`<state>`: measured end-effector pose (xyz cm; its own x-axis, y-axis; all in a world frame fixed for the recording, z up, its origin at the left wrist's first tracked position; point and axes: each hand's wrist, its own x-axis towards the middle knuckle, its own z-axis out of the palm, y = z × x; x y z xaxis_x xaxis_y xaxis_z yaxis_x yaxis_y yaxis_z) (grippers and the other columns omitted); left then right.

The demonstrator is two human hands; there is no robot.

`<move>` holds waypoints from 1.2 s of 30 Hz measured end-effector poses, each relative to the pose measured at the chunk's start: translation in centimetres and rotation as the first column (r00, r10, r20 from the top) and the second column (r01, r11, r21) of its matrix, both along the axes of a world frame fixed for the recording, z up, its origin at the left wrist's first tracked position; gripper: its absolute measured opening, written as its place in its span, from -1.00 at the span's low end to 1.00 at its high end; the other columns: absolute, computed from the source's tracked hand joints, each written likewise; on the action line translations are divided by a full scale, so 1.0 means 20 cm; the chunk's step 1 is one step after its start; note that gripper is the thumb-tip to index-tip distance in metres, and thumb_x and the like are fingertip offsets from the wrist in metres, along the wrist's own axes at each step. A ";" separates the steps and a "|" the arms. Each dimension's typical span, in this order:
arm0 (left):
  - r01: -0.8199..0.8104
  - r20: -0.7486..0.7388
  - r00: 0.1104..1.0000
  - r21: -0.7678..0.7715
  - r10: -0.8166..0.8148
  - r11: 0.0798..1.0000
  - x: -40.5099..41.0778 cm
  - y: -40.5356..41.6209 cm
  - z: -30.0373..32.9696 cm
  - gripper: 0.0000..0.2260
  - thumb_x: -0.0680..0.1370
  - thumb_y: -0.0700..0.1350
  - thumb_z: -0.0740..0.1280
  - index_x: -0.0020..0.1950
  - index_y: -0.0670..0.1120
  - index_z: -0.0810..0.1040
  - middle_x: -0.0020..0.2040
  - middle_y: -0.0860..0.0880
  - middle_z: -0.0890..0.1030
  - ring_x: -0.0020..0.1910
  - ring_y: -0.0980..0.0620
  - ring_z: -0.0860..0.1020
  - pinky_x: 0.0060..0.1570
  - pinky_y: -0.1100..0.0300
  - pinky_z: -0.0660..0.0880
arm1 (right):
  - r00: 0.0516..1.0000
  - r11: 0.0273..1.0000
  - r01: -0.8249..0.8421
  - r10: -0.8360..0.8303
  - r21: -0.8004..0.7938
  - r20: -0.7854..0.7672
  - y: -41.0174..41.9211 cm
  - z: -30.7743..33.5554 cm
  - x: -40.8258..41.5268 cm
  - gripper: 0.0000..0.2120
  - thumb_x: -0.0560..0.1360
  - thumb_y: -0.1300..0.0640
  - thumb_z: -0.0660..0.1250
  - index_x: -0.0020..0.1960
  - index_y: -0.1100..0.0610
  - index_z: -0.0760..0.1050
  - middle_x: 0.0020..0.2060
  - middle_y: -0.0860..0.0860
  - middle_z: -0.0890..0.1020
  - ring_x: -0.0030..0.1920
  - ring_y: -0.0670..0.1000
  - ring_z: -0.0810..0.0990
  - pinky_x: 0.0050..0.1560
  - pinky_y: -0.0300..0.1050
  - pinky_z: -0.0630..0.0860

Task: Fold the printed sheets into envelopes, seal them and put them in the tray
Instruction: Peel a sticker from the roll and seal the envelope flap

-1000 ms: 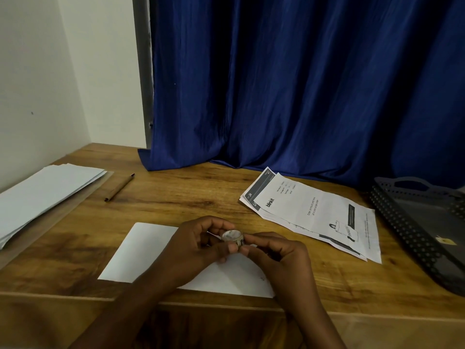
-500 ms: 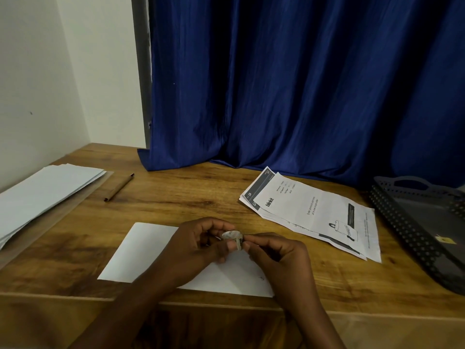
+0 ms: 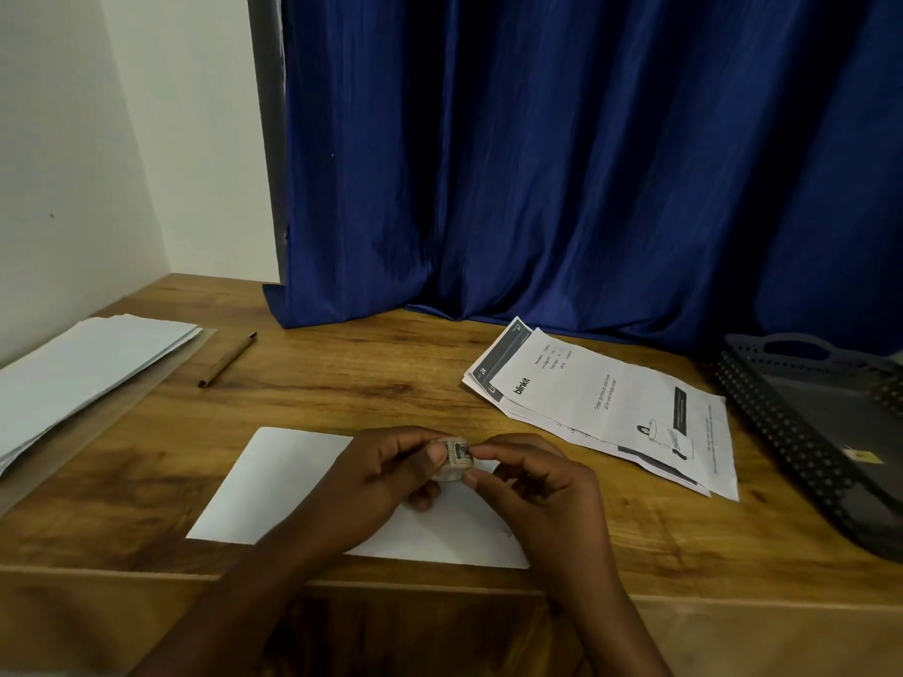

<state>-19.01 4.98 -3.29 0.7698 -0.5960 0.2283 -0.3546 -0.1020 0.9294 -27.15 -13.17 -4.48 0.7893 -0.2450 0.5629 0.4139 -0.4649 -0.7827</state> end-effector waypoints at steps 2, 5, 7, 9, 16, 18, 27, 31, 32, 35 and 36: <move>0.008 0.002 1.000 -0.003 -0.008 1.000 0.00 0.00 0.00 -0.65 0.57 0.03 0.23 0.19 -0.11 0.66 -0.14 -0.12 0.71 -0.22 -0.01 0.66 -0.16 0.22 0.57 | 1.000 1.000 -0.011 0.011 0.013 0.000 0.00 0.00 0.00 -0.77 0.35 -0.14 0.47 0.01 -0.23 0.68 -0.05 -0.21 0.71 -0.16 -0.04 0.66 -0.24 -0.28 0.57; 0.010 0.016 1.000 -0.010 -0.010 1.000 0.00 0.00 0.00 -0.66 0.56 0.03 0.24 0.21 -0.09 0.65 -0.15 -0.11 0.70 -0.20 -0.03 0.66 -0.17 0.23 0.58 | 0.998 0.998 -0.010 0.013 0.062 -0.060 -0.01 0.00 0.00 -0.75 0.36 -0.19 0.45 0.04 -0.27 0.67 -0.04 -0.20 0.72 -0.14 -0.04 0.69 -0.20 -0.21 0.61; 0.010 0.022 1.000 -0.020 -0.009 1.000 0.00 0.01 0.00 -0.66 0.55 0.03 0.27 0.26 -0.05 0.62 -0.14 -0.09 0.70 -0.19 -0.06 0.67 -0.16 0.22 0.60 | 0.993 0.994 -0.006 0.018 0.108 -0.113 -0.01 0.00 0.01 -0.79 0.39 -0.20 0.41 0.02 -0.33 0.65 -0.04 -0.21 0.73 -0.13 -0.06 0.70 -0.13 -0.12 0.65; 0.005 0.016 1.000 -0.026 -0.004 1.000 0.01 0.00 -0.01 -0.65 0.54 0.04 0.30 0.29 0.01 0.60 -0.13 -0.07 0.71 -0.17 -0.08 0.68 -0.16 0.18 0.62 | 0.989 0.994 -0.018 0.035 0.110 -0.147 -0.01 0.00 0.02 -0.80 0.41 -0.20 0.38 0.03 -0.34 0.64 -0.04 -0.19 0.73 -0.14 -0.05 0.69 -0.10 -0.06 0.65; -0.006 0.010 1.000 -0.015 0.006 1.000 0.00 0.00 0.00 -0.64 0.52 0.02 0.34 0.33 0.08 0.56 -0.08 0.02 0.72 -0.14 -0.05 0.68 -0.17 0.19 0.61 | 0.976 0.993 -0.030 0.055 0.118 -0.212 -0.02 0.00 0.02 -0.87 0.46 -0.03 0.46 -0.01 -0.19 0.70 -0.13 -0.13 0.73 -0.21 -0.01 0.67 -0.22 -0.09 0.64; -0.008 0.017 1.000 -0.004 0.008 1.000 0.00 0.00 0.00 -0.68 0.56 -0.07 0.36 0.32 0.09 0.56 -0.07 0.09 0.72 -0.14 0.00 0.68 -0.18 0.22 0.60 | 0.976 0.989 -0.021 0.053 0.149 -0.210 -0.02 0.00 0.02 -0.92 0.43 -0.05 0.48 -0.07 -0.14 0.70 -0.17 -0.09 0.73 -0.23 0.06 0.67 -0.23 -0.02 0.63; -0.039 0.007 0.999 -0.006 0.039 0.999 0.00 0.00 0.00 -0.69 0.59 -0.18 0.37 0.30 0.08 0.57 -0.08 0.12 0.72 -0.16 0.00 0.68 -0.21 0.24 0.60 | 0.982 0.971 -0.050 0.091 0.233 -0.166 -0.03 0.01 0.02 -0.94 0.45 0.14 0.51 -0.14 -0.02 0.68 -0.28 0.01 0.72 -0.31 -0.04 0.66 -0.27 -0.24 0.57; -0.059 0.020 0.998 -0.013 0.059 0.998 0.01 -0.01 0.00 -0.73 0.58 -0.14 0.37 0.28 0.06 0.58 -0.09 0.10 0.71 -0.17 -0.04 0.69 -0.20 0.24 0.60 | 0.982 0.962 -0.088 0.127 0.259 -0.137 -0.03 0.02 0.01 -0.94 0.44 0.16 0.52 -0.17 0.02 0.69 -0.28 0.02 0.72 -0.32 -0.04 0.67 -0.27 -0.27 0.57; -0.061 0.015 0.998 -0.019 0.061 0.998 0.01 -0.01 0.00 -0.73 0.58 -0.13 0.37 0.27 0.06 0.58 -0.09 0.10 0.71 -0.17 -0.04 0.69 -0.20 0.25 0.60 | 0.983 0.962 -0.093 0.130 0.259 -0.132 -0.03 0.02 0.01 -0.90 0.45 0.21 0.51 -0.17 0.03 0.69 -0.29 0.03 0.72 -0.33 -0.04 0.67 -0.27 -0.27 0.56; -0.072 -0.005 0.997 -0.030 0.072 0.997 0.01 -0.02 -0.01 -0.74 0.56 -0.10 0.39 0.25 0.03 0.59 -0.09 0.06 0.71 -0.18 -0.05 0.69 -0.20 0.24 0.60 | 0.983 0.959 -0.106 0.141 0.264 -0.117 -0.03 0.02 0.01 -0.91 0.45 0.22 0.51 -0.17 0.05 0.69 -0.29 0.04 0.72 -0.33 -0.04 0.66 -0.27 -0.28 0.55; -0.077 -0.013 0.997 -0.035 0.076 0.996 0.01 -0.02 -0.01 -0.74 0.55 -0.11 0.39 0.24 0.02 0.60 -0.09 0.05 0.71 -0.19 -0.05 0.69 -0.20 0.23 0.61 | 0.983 0.958 -0.112 0.146 0.263 -0.112 -0.03 0.02 0.01 -0.93 0.44 0.19 0.51 -0.17 0.04 0.69 -0.29 0.04 0.72 -0.33 -0.04 0.66 -0.27 -0.28 0.55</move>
<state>-18.74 4.64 -3.44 0.8157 -0.5269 0.2388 -0.3357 -0.0949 0.9372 -26.96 -13.82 -3.99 0.8856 -0.2578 0.3864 0.3447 -0.1929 -0.9187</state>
